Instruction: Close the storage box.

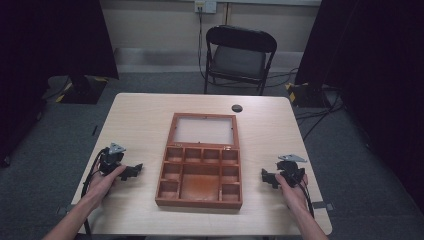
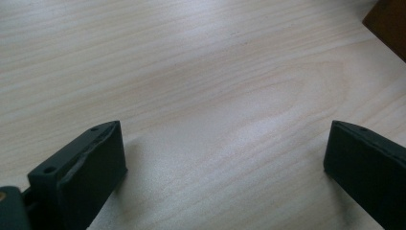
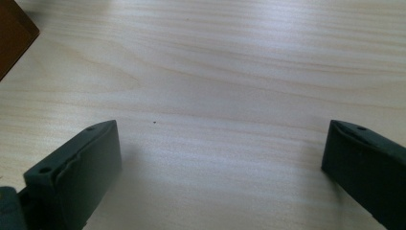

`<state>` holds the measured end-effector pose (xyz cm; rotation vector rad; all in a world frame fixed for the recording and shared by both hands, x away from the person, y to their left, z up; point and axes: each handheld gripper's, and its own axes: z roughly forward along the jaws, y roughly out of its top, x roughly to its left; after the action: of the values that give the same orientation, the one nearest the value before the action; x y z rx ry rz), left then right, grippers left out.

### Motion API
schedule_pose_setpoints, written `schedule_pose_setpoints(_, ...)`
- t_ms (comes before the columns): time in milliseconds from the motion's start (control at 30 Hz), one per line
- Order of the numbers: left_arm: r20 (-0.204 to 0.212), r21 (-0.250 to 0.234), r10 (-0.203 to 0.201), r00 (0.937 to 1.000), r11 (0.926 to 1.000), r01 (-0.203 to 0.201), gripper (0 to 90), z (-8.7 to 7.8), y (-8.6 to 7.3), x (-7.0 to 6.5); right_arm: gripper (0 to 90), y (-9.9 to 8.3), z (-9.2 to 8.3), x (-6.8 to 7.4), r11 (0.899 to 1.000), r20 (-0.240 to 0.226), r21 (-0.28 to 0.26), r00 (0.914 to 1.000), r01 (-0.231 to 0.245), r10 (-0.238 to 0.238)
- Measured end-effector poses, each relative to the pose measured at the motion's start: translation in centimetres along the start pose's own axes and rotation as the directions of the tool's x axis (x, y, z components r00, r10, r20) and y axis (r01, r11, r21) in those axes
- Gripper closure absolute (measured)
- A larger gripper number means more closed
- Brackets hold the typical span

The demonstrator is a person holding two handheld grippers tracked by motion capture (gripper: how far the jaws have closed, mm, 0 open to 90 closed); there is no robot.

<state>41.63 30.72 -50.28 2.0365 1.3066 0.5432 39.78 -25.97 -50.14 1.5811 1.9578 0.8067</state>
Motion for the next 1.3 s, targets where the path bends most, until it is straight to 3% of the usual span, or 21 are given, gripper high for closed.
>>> schedule_pose_setpoints(200, 0.001, 0.004, -0.007, 1.0000, 1.0000, 0.007, 2.9, -0.2, 0.1, -0.2, 0.0, 0.0, 0.0, 0.0, 1.000, -0.004, 0.001, 1.0000, 0.004, -0.004)
schedule_pose_setpoints(267, -0.001, 0.005, -0.015, 0.9999, 0.9999, 0.015, 7.0, -0.4, 0.1, -0.1, 0.0, 0.0, 0.0, 0.1, 1.000, -0.013, 0.000, 0.9998, 0.013, -0.013)
schedule_pose_setpoints(333, -0.008, 0.003, -0.020, 0.9998, 0.9998, 0.020, 17.1, -0.7, 0.2, 0.1, 0.0, 0.0, 0.0, 0.2, 1.000, -0.017, 0.002, 0.9997, 0.015, -0.015)
schedule_pose_setpoints(367, 0.012, 0.005, -0.041, 0.9991, 0.9992, 0.041, 18.1, -0.8, 0.2, 0.2, 0.0, 0.1, 0.0, 0.2, 1.000, -0.020, 0.006, 0.9996, 0.020, -0.020)
schedule_pose_setpoints(467, 0.028, -0.011, -0.067, 0.9974, 0.9977, 0.067, 16.5, -1.3, 0.4, 0.3, 5.8, 0.3, -0.2, 0.3, 1.000, -0.025, 0.021, 0.9995, 0.019, -0.019)
schedule_pose_setpoints(567, 0.043, -0.045, -0.066, 0.9969, 0.9967, 0.068, 16.3, -1.9, 0.6, 0.2, 16.3, 0.7, -0.4, 0.6, 0.999, -0.041, 0.021, 0.9988, 0.029, -0.028)
schedule_pose_setpoints(767, 0.074, -0.073, -0.062, 0.9953, 0.9950, 0.068, 16.9, -2.7, 1.4, -0.4, 14.7, 1.3, -0.9, 0.9, 0.999, -0.114, 0.017, 0.9932, 0.028, -0.026)
schedule_pose_setpoints(867, 0.089, -0.074, -0.042, 0.9952, 0.9960, 0.049, 17.4, -2.8, 1.8, -0.8, 15.2, 2.2, -1.0, 0.5, 0.999, -0.108, 0.015, 0.9933, 0.041, -0.039)
schedule_pose_setpoints(933, 0.081, -0.076, -0.037, 0.9960, 0.9962, 0.043, 17.0, -2.8, 2.3, -1.1, 15.4, 2.9, -1.1, 0.4, 0.999, -0.108, -0.002, 0.9932, 0.044, -0.043)
schedule_pose_setpoints(1000, 0.108, -0.089, -0.053, 0.9927, 0.9940, 0.063, 17.6, -2.8, 2.7, -1.2, 15.6, 3.5, -1.2, 0.4, 0.998, -0.116, -0.016, 0.9917, 0.054, -0.055)
schedule_pose_setpoints(1067, 0.091, -0.099, -0.057, 0.9942, 0.9929, 0.066, 17.9, -2.7, 3.0, -1.3, 14.9, 4.1, -1.3, 0.5, 0.998, -0.136, -0.049, 0.9893, 0.046, -0.052)
schedule_pose_setpoints(1200, 0.094, -0.050, -0.004, 0.9955, 0.9987, 0.008, 17.9, -2.2, 3.6, -1.5, 15.1, 5.4, -1.3, 1.3, 0.994, -0.181, -0.086, 0.9799, 0.070, -0.085)
schedule_pose_setpoints(1300, 0.089, -0.090, -0.011, 0.9959, 0.9957, 0.019, 17.9, -2.4, 4.6, -1.4, 15.8, 6.5, -1.1, 2.0, 0.991, -0.194, -0.103, 0.9758, 0.081, -0.100)
